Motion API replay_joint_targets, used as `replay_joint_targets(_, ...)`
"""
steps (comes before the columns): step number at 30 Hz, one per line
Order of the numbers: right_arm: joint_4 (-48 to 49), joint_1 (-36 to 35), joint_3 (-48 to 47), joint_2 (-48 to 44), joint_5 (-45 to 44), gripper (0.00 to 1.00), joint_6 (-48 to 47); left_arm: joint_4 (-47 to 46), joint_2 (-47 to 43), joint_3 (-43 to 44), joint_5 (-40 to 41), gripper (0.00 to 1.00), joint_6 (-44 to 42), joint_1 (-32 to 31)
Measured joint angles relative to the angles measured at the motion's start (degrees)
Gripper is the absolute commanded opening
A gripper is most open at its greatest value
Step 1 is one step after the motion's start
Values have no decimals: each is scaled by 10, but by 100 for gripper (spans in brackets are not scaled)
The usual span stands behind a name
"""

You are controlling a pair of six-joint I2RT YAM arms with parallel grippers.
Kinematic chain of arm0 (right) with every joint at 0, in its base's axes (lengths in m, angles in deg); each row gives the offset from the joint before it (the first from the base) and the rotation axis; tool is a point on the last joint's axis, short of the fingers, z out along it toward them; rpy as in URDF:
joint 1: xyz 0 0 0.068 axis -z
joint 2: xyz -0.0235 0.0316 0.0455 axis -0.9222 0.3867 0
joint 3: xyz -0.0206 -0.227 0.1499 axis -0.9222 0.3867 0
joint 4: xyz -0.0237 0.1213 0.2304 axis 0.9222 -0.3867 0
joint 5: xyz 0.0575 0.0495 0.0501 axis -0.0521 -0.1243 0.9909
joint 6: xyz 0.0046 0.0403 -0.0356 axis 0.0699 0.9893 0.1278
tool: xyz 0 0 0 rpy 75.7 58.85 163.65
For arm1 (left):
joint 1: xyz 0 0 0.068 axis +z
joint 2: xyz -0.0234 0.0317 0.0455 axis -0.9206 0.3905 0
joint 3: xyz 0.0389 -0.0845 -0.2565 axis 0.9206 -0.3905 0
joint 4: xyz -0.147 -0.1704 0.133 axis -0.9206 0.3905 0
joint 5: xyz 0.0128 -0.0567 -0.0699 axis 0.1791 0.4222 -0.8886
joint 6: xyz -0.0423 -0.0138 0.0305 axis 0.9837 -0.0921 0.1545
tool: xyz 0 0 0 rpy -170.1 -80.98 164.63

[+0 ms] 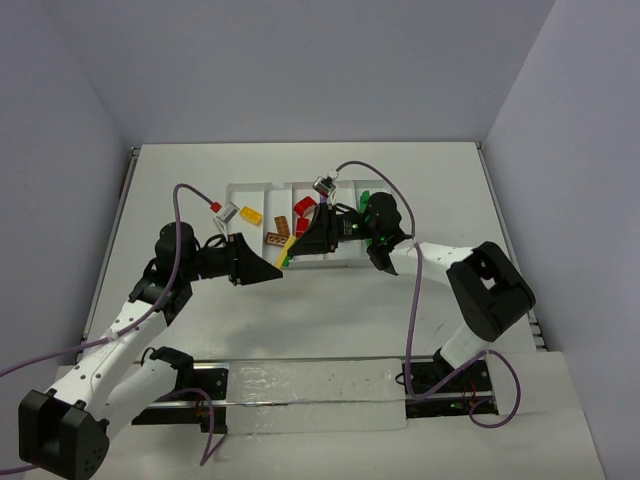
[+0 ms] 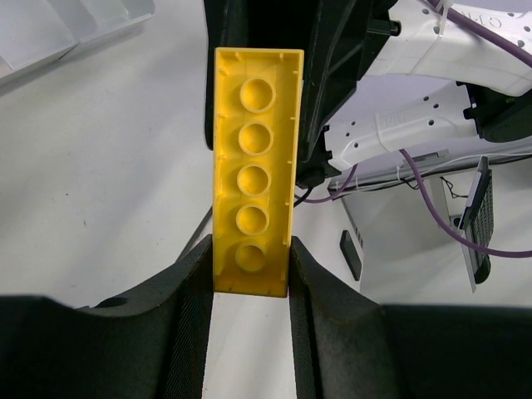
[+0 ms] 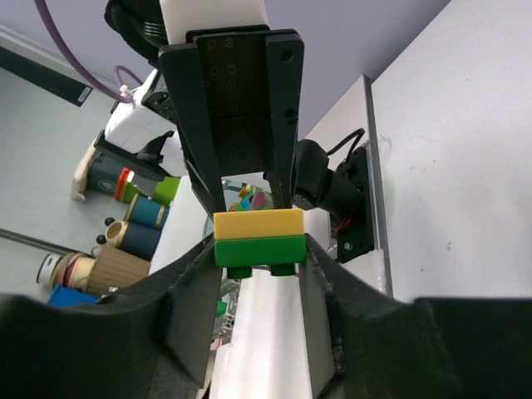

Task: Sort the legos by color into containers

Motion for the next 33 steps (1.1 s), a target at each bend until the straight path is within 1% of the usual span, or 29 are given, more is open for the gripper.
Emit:
replay_joint_targets(1, 1, 0, 0, 0, 1, 25, 3, 0, 0, 0, -1, 0, -1, 0)
replay_joint_targets(3, 3, 0, 0, 1, 1, 6, 6, -1, 0, 0, -2, 0, -1, 0)
replay_joint_targets(6, 3, 0, 0, 1, 1, 0, 7, 0, -1, 0, -1, 0, -1, 0)
replay_joint_targets(10, 3, 0, 1, 1, 1, 0, 7, 4, -2, 1, 5, 0, -4, 0)
replay_joint_targets(14, 6, 1, 9, 1, -4, 0, 7, 35, -3, 13, 12, 0, -24, 8)
replay_joint_targets(18, 7, 6, 26, 0, -13, 0, 7, 75, 0, 32, 13, 0, -53, 32)
replay_joint_targets(21, -9, 18, 46, -7, 11, 0, -24, 89, 2, 47, 34, 0, -50, 69)
replay_joint_targets(24, -81, 28, 49, -18, 14, 0, -77, 89, 2, 58, 45, 0, -48, 87)
replay_joint_targets(28, -285, 31, 14, -44, -30, 0, -207, 87, 7, 59, 46, 0, -44, 90)
replay_joint_targets(30, -386, 32, -16, -56, -83, 0, -263, 87, 11, 59, 46, 0, -43, 90)
replay_joint_targets(33, -503, 34, -48, -85, -193, 0, -314, 89, 12, 59, 55, 0, -43, 91)
